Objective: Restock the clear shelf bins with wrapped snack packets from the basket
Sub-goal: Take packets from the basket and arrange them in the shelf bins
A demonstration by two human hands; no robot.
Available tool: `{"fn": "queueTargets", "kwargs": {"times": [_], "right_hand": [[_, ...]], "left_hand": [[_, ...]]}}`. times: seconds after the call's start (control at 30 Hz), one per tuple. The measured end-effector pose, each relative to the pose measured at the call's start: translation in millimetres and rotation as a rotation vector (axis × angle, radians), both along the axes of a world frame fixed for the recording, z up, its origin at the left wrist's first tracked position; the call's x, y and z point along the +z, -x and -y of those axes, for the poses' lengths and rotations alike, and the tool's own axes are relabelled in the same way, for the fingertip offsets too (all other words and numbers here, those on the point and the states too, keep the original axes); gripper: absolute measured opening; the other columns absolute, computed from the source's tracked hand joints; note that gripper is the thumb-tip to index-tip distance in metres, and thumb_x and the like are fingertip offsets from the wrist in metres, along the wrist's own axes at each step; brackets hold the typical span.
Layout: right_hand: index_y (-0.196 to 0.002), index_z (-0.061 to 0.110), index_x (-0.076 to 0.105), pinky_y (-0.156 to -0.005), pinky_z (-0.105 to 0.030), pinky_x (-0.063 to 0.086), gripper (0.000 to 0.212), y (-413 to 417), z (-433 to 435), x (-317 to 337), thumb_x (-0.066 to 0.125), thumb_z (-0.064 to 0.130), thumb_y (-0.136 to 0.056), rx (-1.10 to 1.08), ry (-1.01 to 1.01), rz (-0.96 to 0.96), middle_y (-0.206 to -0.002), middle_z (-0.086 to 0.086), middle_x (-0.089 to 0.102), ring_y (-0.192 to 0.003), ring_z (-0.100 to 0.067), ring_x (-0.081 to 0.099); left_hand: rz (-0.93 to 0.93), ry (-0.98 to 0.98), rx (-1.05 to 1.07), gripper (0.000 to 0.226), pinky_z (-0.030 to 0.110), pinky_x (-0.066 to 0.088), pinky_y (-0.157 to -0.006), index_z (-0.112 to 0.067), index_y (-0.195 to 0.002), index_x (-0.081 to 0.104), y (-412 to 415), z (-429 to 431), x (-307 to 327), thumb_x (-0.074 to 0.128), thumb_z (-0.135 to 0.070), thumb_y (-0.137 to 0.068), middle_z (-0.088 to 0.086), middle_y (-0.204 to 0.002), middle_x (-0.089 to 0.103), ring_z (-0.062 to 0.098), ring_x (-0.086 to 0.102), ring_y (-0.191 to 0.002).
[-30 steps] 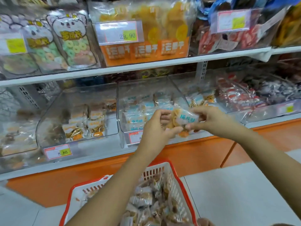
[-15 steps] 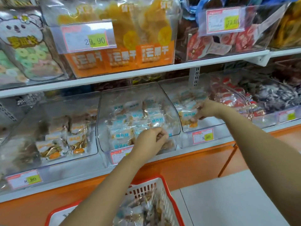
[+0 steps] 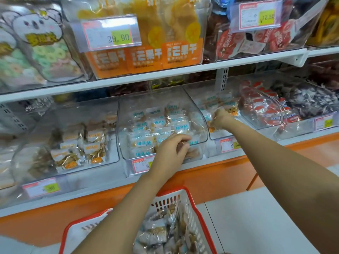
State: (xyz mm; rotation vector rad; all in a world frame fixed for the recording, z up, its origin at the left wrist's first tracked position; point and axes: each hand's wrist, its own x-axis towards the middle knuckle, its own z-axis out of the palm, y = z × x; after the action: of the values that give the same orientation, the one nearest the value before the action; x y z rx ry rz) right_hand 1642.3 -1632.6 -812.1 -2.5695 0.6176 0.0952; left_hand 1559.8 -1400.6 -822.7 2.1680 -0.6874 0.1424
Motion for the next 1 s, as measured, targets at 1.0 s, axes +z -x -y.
{"fn": "queueTargets", "kwargs": {"times": [1.0], "right_hand": [[-0.117,0.008,0.061,-0.063,-0.026,0.047,0.045,165,-220,-238,0.034,0.040,-0.101,0.076,-0.015,-0.302,-0.095,-0.007,0.066,-0.075,-0.019,0.061]], "left_hand": [[-0.820,-0.254,0.247,0.043,0.025,0.041,-0.097,-0.015,-0.139,0.047,156,-195,-183,0.050,-0.027,-0.098,0.001,-0.140,0.050,0.017,0.052,-0.121]]}}
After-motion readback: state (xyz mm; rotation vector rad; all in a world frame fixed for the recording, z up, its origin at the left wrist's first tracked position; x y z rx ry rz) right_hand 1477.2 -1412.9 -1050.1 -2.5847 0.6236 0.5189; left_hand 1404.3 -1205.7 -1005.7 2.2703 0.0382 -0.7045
